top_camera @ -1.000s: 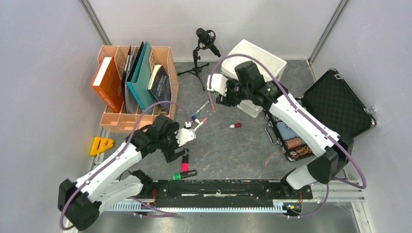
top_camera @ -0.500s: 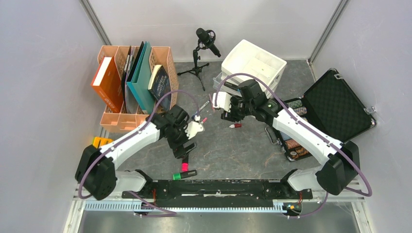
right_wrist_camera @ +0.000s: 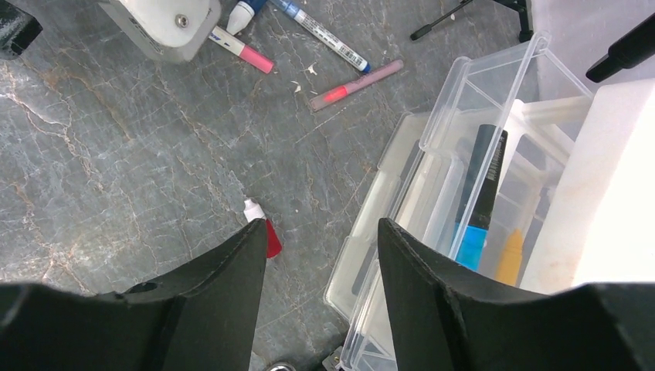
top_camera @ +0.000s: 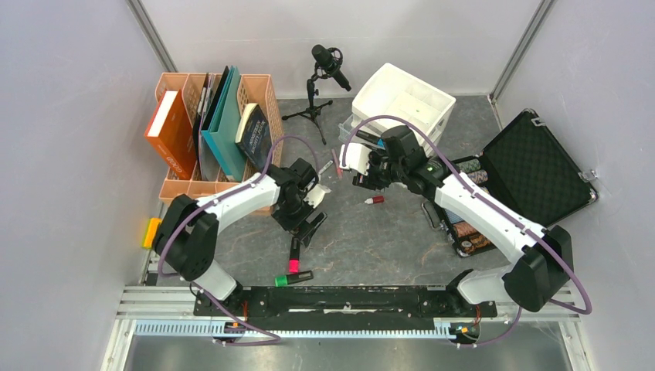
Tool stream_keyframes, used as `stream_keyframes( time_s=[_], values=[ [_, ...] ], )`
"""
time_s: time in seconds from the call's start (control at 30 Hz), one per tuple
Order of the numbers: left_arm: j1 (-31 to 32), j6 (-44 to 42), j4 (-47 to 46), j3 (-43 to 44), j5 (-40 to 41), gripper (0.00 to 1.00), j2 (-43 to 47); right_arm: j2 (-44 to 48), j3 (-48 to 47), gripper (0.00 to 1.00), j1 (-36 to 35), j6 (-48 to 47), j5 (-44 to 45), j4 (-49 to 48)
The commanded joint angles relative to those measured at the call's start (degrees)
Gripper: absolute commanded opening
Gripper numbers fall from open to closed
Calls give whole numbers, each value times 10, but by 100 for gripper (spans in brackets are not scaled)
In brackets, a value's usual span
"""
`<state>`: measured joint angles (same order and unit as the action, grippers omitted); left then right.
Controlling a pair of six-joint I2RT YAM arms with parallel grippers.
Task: Organize the desk
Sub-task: Pick up the stationery from the center of the board.
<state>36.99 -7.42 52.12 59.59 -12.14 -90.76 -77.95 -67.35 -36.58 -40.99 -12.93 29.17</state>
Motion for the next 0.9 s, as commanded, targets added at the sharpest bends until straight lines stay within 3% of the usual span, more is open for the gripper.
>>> stream_keyframes(
  time_s=[0.0, 0.27, 0.73, 0.87],
  values=[
    [7, 53, 3, -12, 25, 93, 8, 2, -5, 60, 4, -6, 9, -25],
    [25, 68, 1, -20, 37, 83, -34, -10, -15, 60, 5, -8, 12, -23],
    [45, 90, 5, -3, 46, 76, -117, 4, -3, 60, 6, -21, 11, -28],
    [46, 88, 11, 5, 38, 67, -142, 4, -3, 60, 6, -20, 4, -29]
  ],
)
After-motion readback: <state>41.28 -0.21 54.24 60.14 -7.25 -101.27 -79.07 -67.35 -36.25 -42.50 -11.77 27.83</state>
